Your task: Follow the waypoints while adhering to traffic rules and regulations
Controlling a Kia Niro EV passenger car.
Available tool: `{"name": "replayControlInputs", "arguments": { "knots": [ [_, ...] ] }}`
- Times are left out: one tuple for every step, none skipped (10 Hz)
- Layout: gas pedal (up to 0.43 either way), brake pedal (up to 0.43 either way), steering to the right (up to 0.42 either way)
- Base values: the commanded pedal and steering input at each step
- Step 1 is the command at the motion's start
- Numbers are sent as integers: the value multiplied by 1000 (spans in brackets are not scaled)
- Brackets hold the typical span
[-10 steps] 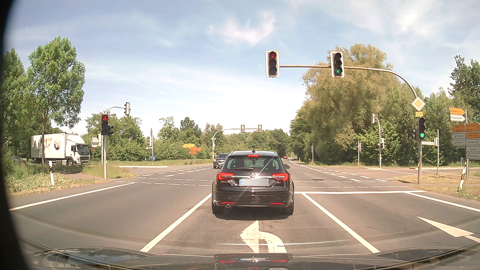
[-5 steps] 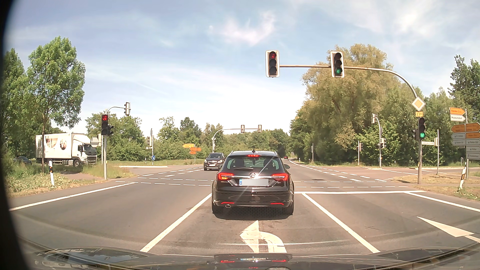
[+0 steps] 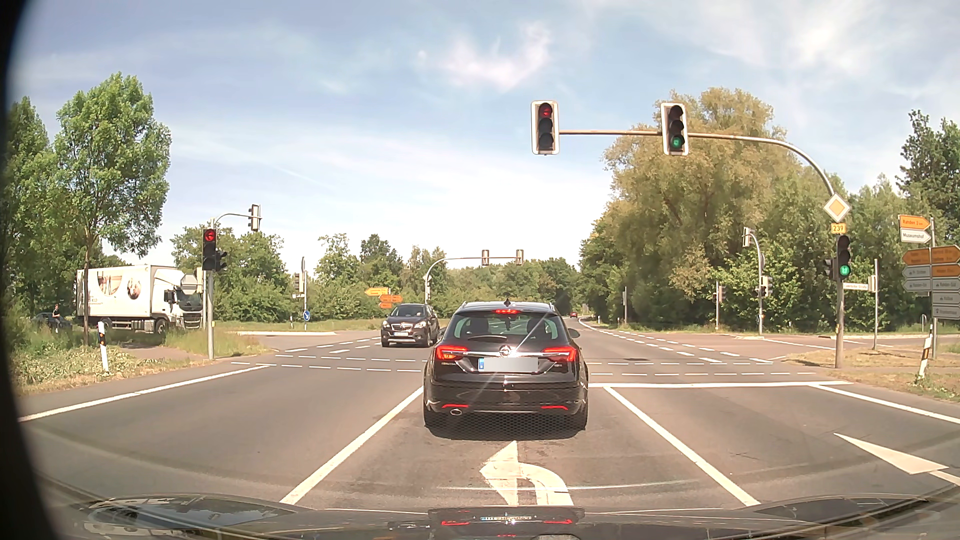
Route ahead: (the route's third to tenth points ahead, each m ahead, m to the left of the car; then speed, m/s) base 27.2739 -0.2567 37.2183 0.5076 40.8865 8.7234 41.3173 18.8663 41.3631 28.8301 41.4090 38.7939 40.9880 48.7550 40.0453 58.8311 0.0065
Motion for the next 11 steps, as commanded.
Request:
{"name": "replayControlInputs", "arguments": {
  "knots": [
    [0,0,4],
    [0,0,4],
    [0,0,4],
    [0,0,4],
    [0,0,4],
    [0,0,4],
    [0,0,4],
    [0,0,4],
    [0,0,4],
    [0,0,4],
    [0,0,4]
  ]
}}
